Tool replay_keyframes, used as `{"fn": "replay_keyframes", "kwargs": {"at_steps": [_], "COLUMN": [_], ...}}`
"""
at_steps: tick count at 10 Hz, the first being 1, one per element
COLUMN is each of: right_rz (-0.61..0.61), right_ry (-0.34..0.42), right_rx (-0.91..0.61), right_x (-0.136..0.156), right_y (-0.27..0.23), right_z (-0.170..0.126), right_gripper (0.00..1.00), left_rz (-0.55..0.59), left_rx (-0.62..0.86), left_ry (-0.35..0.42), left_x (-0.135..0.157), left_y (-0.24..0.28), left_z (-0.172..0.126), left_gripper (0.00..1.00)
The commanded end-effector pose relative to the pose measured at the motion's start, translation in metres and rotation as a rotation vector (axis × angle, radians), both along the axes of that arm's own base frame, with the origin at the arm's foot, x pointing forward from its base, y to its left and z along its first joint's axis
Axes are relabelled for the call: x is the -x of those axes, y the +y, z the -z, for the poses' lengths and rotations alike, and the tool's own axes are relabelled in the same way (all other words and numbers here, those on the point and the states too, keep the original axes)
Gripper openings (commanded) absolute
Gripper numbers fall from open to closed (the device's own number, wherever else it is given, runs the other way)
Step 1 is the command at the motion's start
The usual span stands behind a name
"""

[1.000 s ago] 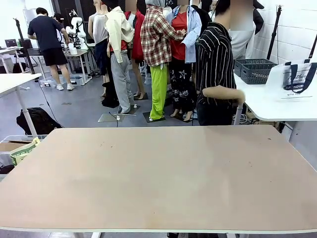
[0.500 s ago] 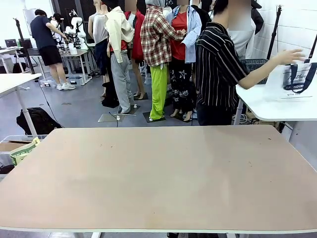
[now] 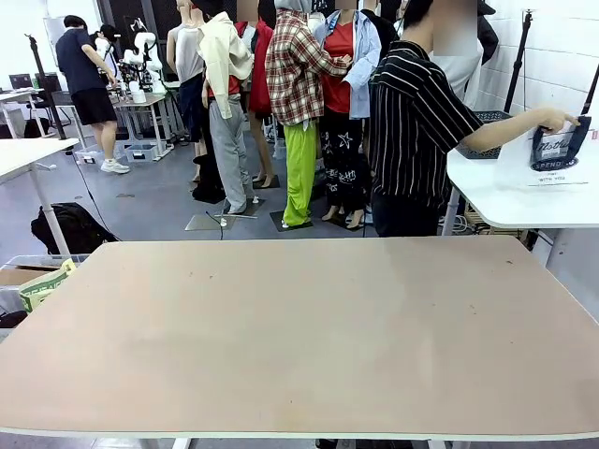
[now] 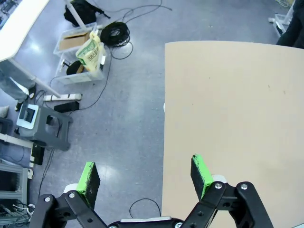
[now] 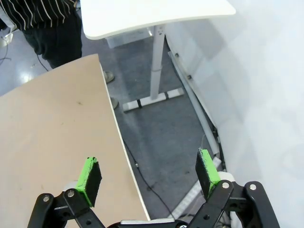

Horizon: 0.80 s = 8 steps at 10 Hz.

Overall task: Transfer purchased items from the store into the shopping bag.
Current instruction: Open the Reusable shopping bag in the center of the table.

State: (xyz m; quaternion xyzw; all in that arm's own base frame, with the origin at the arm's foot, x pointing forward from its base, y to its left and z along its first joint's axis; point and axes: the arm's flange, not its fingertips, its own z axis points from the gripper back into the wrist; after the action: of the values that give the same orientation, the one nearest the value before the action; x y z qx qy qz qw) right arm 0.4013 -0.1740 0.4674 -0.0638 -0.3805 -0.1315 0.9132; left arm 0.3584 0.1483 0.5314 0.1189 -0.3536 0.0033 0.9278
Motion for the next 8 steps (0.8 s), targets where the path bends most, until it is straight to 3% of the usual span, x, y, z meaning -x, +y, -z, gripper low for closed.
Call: {"fn": "replay_keyframes", "kwargs": {"at_steps": [1, 8], "right_rz": [-0.01, -0.01], "right_ry": [0.012, 0.012], "right_rx": [0.009, 0.009], "right_x": [0.0007, 0.0007], "right_y": [0.0, 0.0], "right_z": [0.0025, 0.0025], "right_gripper": [1.0, 1.0], "left_rz": [0.005, 0.005], "left_rx": [-0.021, -0.021], "left_ry": [0.007, 0.007], "left_x": [0.0011, 0.0011], "left_y": [0.003, 0.003], "left_z": [-0.0001, -0.0001], "left_gripper": [1.0, 1.0]}}
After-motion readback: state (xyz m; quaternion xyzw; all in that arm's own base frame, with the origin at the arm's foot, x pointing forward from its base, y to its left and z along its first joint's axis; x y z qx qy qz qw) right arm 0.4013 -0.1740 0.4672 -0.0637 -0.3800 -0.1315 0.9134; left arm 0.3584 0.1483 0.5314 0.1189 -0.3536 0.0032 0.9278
